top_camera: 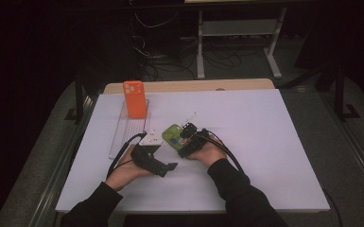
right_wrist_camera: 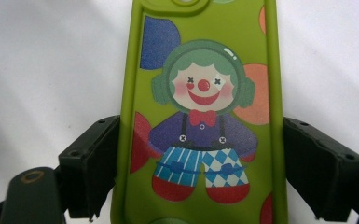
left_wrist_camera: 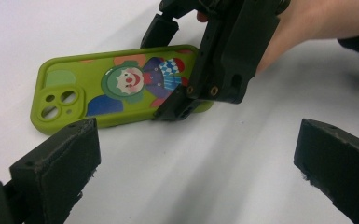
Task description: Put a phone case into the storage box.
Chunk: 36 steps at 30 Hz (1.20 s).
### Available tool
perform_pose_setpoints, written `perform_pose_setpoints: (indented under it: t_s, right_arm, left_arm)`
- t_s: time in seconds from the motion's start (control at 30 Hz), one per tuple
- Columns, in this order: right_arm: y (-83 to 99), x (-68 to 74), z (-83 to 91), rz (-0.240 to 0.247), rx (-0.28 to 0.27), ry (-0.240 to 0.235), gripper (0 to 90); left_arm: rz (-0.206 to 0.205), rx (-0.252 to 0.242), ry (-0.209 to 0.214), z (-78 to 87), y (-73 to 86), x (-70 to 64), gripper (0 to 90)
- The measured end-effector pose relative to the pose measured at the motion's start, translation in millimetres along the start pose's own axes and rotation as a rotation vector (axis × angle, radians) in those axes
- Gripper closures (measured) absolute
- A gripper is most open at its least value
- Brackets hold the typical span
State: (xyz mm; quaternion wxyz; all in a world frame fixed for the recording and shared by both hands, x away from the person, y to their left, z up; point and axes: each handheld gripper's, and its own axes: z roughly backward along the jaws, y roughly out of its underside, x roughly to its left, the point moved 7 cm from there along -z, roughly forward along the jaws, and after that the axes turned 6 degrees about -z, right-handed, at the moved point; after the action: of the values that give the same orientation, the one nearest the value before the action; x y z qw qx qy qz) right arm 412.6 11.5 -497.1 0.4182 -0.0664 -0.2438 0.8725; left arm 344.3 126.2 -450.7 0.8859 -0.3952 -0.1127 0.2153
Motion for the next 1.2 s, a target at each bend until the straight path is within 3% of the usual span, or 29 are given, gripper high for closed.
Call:
perform_pose_setpoints:
  t_s: [0.17,0.33,0.37,0.4,0.47,0.73,0.87,0.97,1.07,1.1,1.13,1.2]
  right_arm:
    - [1.3,-6.5,9.4,0.028,-0.020,0.000,15.3]
    - [5.5,-16.7,32.2,0.063,-0.038,-0.055,15.3]
    - [7.4,-20.9,36.4,0.083,-0.041,-0.048,15.2]
    - [10.2,-23.0,40.0,0.113,-0.038,-0.078,15.2]
    - [15.0,-30.6,46.3,0.163,-0.044,-0.065,15.2]
    - [28.5,-42.1,72.0,0.295,-0.034,-0.114,15.2]
    - [35.4,-38.7,81.8,0.374,-0.043,-0.183,15.1]
    - [39.6,-33.6,87.8,0.415,-0.044,-0.221,15.1]
    - [43.1,-26.0,91.1,0.456,-0.039,-0.255,15.1]
    - [45.3,-19.8,92.0,0.492,-0.034,-0.270,15.1]
    - [45.3,-19.8,92.0,0.492,-0.034,-0.270,15.1]
    - [46.9,-13.5,93.5,0.519,-0.032,-0.290,15.1]
  left_arm:
    - [0.000,-0.002,0.000,0.0,-0.3,-0.1,0.0]
    - [0.001,0.001,0.020,1.2,-3.2,2.4,0.0]
    - [0.001,-0.008,0.025,1.5,-4.7,2.8,0.0]
    - [-0.023,0.000,0.030,3.0,-5.3,4.8,0.0]
    - [-0.037,-0.002,0.043,4.2,-8.8,6.5,0.0]
    - [-0.103,-0.028,0.107,12.3,-30.9,12.9,0.0]
    - [-0.155,-0.069,0.172,11.6,-38.5,12.2,0.0]
    - [-0.197,-0.052,0.207,8.3,-41.0,10.8,0.0]
    - [-0.216,-0.054,0.248,5.5,-46.9,6.3,0.0]
    - [-0.221,-0.052,0.263,4.7,-48.8,4.6,0.0]
    - [-0.222,-0.051,0.273,4.2,-50.8,2.7,0.0]
    - [-0.258,-0.028,0.293,2.5,-52.7,0.1,0.0]
